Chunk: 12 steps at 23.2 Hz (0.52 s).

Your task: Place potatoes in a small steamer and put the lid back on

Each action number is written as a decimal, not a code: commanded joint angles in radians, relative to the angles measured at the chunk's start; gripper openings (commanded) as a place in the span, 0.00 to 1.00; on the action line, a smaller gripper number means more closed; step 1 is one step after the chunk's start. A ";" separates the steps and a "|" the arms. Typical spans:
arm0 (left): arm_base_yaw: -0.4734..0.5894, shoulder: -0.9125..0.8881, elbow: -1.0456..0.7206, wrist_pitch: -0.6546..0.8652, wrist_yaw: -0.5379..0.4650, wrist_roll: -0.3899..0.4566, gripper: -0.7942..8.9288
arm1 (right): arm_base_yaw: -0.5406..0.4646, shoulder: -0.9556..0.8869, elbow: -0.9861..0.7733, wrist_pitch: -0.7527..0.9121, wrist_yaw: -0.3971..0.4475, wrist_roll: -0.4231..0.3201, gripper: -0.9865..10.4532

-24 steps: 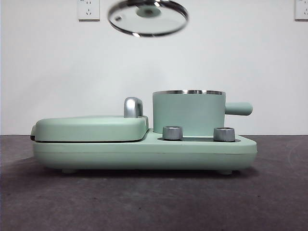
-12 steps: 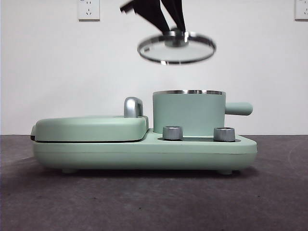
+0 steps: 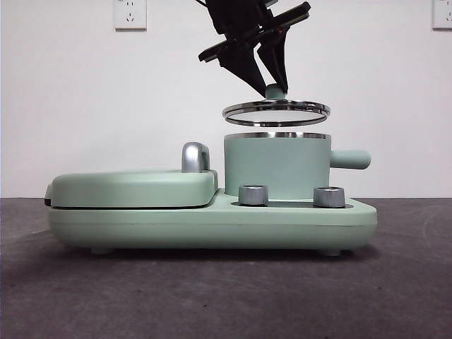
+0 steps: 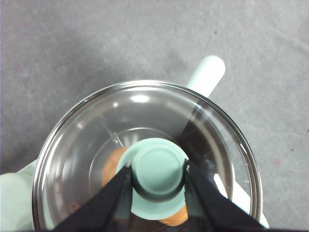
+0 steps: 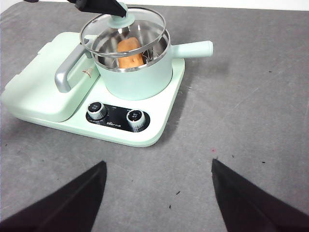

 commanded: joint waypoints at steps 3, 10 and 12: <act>-0.008 0.027 0.038 0.022 -0.002 -0.017 0.11 | 0.004 0.003 0.007 0.009 0.005 0.009 0.39; -0.008 0.054 0.038 0.040 -0.022 -0.019 0.11 | 0.004 0.003 0.007 0.009 0.004 0.006 0.39; -0.008 0.055 0.038 0.039 -0.022 -0.019 0.11 | 0.004 0.003 0.007 0.009 0.004 0.006 0.39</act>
